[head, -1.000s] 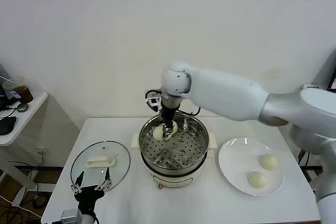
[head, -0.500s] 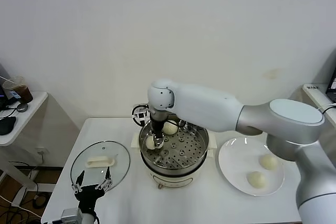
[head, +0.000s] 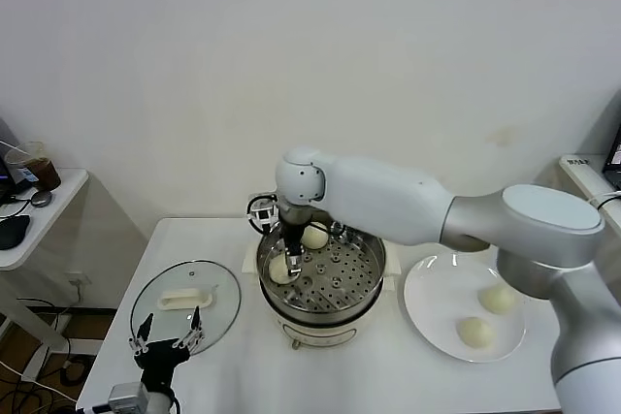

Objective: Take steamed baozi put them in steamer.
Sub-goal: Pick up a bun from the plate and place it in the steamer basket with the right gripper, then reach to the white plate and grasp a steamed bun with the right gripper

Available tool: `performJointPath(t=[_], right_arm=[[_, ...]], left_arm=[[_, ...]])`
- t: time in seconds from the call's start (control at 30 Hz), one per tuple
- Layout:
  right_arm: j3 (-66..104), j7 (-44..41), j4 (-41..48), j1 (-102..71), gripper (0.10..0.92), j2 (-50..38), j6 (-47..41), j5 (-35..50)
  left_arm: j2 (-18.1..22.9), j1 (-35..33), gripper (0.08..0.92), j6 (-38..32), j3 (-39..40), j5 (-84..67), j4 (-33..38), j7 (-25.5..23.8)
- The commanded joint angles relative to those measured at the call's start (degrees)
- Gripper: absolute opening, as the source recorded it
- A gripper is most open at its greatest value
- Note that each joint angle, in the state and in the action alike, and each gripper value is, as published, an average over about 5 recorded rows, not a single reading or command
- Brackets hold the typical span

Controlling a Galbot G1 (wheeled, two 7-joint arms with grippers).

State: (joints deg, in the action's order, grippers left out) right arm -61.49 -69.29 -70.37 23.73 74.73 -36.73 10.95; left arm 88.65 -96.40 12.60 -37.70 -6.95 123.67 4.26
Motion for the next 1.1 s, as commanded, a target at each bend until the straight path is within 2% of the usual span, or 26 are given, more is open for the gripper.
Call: performJointPath(t=[0.03,0.37,0.53,0.67,0.83,0.97,1.1], right_arm=[[2.55,-3.55,-6.36,4.59,0.822,-9.77,1.88,-0.6],[10.76,-8.33,-13.85,6.16,0.823,-35.87,10.52,-2.38],[9.26,-9.9,-20.86,2.77,0.823,-48.62,15.1,-7.25],[10.41,-10.47,-26.52,-5.38,0.823,-54.94,17.53,-13.8],[25.8,-9.99,-29.09,-28.99,0.823,-59.44,19.06,-22.35],[35.98,-8.98,-27.61,-41.67,0.823,-57.5,19.39,-26.84],[38.65,-9.11,-25.38,-45.97,0.823,-54.23,20.03,-28.99]], left_arm=[[-0.03,0.3,0.823,0.15,-0.19,-0.26,-0.62,-0.14],[-0.89,0.04,0.823,0.75,-1.49,-1.74,-1.04,-0.94],[-0.88,-0.37,0.823,0.71,-1.77,-1.81,-1.02,-0.9],[-0.49,-0.62,0.823,0.73,-1.36,-1.76,-0.87,-0.92],[-0.12,-1.34,0.823,0.67,-0.92,-1.4,-0.62,-0.88],[-0.08,-2.09,0.823,0.57,-0.96,-0.97,-0.67,-0.76],[0.12,-2.64,0.823,0.51,-1.33,-0.58,-0.68,-0.75]])
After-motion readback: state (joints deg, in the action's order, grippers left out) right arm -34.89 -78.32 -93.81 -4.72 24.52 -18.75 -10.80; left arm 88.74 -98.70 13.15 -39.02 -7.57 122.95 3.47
